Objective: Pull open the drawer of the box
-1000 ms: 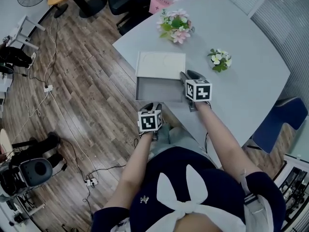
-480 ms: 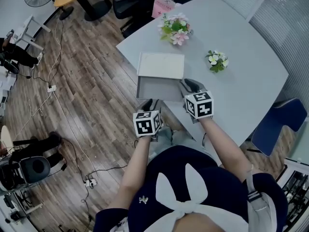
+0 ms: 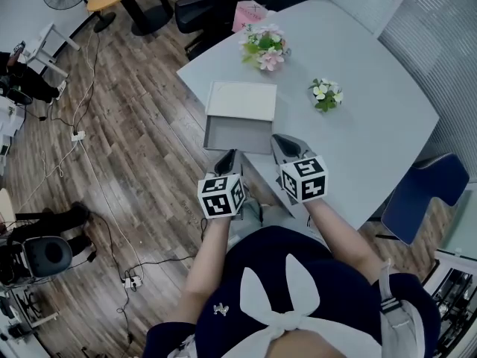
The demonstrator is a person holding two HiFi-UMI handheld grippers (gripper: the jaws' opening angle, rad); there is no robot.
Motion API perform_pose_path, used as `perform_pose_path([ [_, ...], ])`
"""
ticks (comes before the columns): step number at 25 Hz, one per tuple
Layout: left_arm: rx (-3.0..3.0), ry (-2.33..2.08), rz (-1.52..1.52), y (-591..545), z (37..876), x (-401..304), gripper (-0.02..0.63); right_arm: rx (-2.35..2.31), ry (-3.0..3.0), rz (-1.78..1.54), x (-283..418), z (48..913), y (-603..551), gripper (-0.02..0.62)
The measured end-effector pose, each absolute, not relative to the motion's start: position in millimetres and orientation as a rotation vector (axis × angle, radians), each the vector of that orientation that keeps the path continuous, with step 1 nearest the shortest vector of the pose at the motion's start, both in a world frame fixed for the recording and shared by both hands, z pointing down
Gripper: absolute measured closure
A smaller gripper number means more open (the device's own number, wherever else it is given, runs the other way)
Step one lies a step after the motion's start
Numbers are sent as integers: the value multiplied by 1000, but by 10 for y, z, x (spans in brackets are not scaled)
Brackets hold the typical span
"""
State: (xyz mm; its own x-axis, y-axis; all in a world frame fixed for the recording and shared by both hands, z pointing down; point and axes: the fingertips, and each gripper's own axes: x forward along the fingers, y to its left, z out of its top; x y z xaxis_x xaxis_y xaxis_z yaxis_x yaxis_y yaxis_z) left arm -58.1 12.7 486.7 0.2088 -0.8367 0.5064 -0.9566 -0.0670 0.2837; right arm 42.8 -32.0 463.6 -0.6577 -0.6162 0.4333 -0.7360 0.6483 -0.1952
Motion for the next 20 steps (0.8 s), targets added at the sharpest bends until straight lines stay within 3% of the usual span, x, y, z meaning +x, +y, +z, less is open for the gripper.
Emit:
perform_pose_path([
  [20,1999,-1742,172,486,4495,-334,578,931,-2640,347,450,4422,250,592],
])
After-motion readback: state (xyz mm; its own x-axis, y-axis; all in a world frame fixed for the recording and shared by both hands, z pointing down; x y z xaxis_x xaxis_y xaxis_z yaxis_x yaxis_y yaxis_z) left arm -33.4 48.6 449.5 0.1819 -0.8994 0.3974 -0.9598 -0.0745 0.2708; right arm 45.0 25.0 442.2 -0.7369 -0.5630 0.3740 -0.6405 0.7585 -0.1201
